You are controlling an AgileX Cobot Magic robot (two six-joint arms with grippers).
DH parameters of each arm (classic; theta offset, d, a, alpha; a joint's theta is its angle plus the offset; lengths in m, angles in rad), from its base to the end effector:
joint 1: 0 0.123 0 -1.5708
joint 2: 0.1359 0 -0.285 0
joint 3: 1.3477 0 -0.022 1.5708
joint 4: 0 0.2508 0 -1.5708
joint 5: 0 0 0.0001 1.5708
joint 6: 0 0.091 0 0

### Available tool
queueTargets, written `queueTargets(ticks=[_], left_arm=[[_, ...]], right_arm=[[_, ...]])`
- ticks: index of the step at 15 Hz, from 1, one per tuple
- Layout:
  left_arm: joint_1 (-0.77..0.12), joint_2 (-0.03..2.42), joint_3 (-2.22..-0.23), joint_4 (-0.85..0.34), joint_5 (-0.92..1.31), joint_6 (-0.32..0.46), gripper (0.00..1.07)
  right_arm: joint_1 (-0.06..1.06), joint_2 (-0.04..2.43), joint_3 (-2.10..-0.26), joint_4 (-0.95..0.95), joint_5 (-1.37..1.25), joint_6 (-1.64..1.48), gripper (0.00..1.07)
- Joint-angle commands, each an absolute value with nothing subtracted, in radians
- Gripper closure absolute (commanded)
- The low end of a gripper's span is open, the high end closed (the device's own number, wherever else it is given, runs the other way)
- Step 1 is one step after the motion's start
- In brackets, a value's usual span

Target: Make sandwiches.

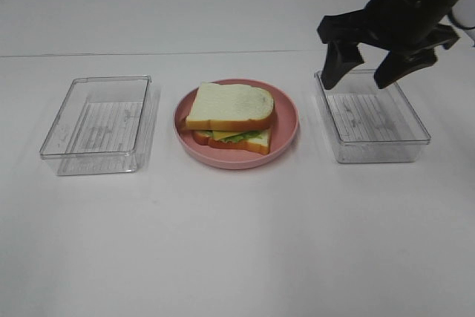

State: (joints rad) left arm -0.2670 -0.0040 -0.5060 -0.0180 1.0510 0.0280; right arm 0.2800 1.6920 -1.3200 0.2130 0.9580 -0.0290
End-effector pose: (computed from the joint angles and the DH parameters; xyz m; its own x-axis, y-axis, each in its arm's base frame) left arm -0.0059 0.0001 0.2797 -0.4174 0.1339 -0.8988 0.2854 0.9584 0.0103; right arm 0.3311 0.1116 0.2647 -0.9333 -0.1714 -0.3154 -0.2402 0.9512 0.1938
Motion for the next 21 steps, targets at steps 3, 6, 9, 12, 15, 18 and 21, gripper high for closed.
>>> queueTargets(ticks=[3,6,9,12,15,18,21], left_arm=[[-0.267,-0.029,-0.501,-0.023,1.04,0.025,0.17],[-0.267,-0.029,-0.501,-0.023,1.04,0.025,0.17],[-0.267,-0.029,-0.501,-0.023,1.04,0.025,0.17],[-0.267,-0.029,-0.501,-0.023,1.04,0.025,0.17],[-0.267,-0.029,-0.501,-0.023,1.04,0.025,0.17],[-0.267,-0.029,-0.501,-0.023,1.04,0.025,0.17],[-0.267,-0.029,-0.501,-0.023,1.04,0.025,0.17]], right_arm=[[0.279,1.494,-1.289,0.13,1.143,-0.021,0.33],[0.279,1.229,-1.113,0.125,1.162,-0.021,0.34],[0.279,1.018,-0.932,0.123,1.162,-0.021,0.34],[0.279,0.701,-0.709,0.109,1.173,-0.021,0.34],[0.279,0.467,-0.616,0.089,1.184,-0.025,0.34],[0.279,0.18,-0.544,0.072,1.161,-0.093,0.34],[0.279,0.016,-0.504,0.073,1.064,-0.144,0.34]])
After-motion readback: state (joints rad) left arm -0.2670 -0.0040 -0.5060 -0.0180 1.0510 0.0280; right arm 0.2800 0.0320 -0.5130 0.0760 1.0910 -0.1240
